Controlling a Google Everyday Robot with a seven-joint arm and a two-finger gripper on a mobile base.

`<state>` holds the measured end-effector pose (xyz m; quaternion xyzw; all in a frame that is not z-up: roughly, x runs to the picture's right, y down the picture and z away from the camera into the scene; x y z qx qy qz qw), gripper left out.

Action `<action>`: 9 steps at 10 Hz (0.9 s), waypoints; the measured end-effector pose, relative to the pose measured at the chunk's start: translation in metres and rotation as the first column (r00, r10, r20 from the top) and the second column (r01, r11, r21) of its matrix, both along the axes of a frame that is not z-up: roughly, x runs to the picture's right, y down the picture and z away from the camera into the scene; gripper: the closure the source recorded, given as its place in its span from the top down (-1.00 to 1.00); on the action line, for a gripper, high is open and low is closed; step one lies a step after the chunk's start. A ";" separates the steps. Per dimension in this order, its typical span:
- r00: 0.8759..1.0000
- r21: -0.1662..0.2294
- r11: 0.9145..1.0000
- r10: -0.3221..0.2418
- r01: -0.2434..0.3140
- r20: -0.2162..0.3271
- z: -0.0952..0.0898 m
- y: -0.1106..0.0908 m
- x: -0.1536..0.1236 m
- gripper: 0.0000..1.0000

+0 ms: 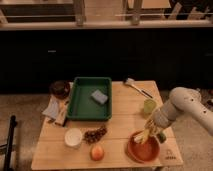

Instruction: Place banana in red bowl

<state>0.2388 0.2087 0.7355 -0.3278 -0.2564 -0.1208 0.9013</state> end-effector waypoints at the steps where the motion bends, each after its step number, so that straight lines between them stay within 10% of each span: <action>1: 1.000 -0.002 1.000 -0.004 0.004 0.002 0.000 0.001 0.000 -0.91; 9: 0.997 -0.017 0.997 -0.068 0.069 0.029 0.003 0.005 -0.001 -0.91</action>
